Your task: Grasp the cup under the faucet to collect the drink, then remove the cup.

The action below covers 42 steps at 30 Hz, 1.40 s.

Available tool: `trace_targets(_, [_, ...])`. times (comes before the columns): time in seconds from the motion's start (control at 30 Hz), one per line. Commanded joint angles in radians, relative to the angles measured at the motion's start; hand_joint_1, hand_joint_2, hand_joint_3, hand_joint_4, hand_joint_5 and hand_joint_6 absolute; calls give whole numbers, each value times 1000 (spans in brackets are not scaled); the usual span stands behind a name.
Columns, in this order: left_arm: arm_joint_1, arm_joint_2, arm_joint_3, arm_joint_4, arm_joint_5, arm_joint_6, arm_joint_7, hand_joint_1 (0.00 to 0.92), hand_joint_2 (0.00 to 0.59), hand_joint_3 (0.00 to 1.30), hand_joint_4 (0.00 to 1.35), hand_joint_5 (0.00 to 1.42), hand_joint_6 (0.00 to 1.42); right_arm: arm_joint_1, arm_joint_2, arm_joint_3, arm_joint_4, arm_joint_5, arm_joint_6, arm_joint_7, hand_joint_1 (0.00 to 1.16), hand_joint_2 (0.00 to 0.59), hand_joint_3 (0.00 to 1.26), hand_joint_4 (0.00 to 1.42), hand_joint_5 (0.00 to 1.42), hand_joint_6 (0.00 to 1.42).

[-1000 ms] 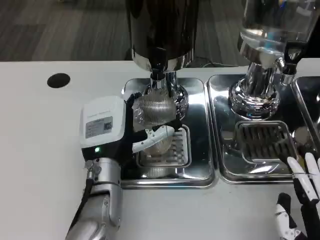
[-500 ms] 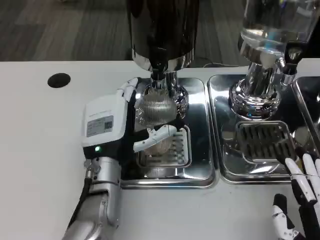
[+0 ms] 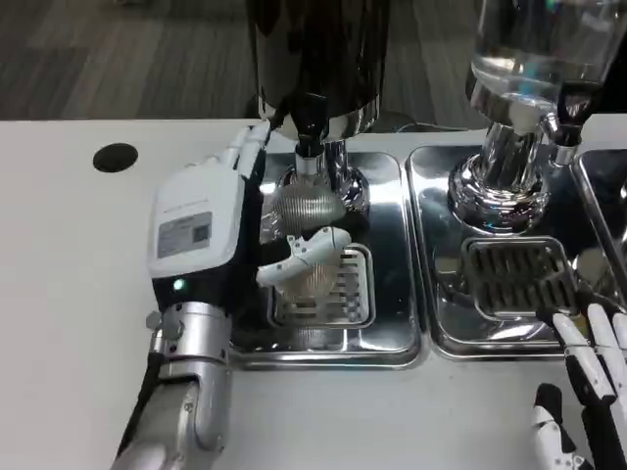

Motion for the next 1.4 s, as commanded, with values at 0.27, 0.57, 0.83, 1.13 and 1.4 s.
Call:
trace_targets(0.27, [108, 72, 41, -248, 31, -85, -26, 0, 40, 161, 62, 245, 257, -13, -6, 5, -8, -23, 10, 23, 11, 540, 124, 0, 0, 33])
trace_targets(0.57, [66, 48, 20, -291, 97, -67, -92, 0, 43, 168, 63, 241, 255, -2, 1, 15, -10, -22, 12, 14, 58, 548, 124, 0, 0, 32])
trace_targets(0.83, [43, 24, 23, -282, 107, -42, -154, 0, 52, 189, 96, 250, 252, 12, 1, 3, -16, -8, 5, 9, 72, 551, 124, 0, 0, 47])
trace_targets(1.13, [95, 34, 45, -302, 100, -63, -120, 0, 54, 350, 353, 432, 362, 2, 5, 17, -22, -21, 10, 21, 81, 559, 124, 0, 0, 49])
trace_targets(1.4, [128, 40, 65, -313, 100, -82, -103, 0, 59, 413, 419, 473, 380, -5, 10, 34, -26, -31, 17, 27, 87, 561, 124, 0, 0, 53])
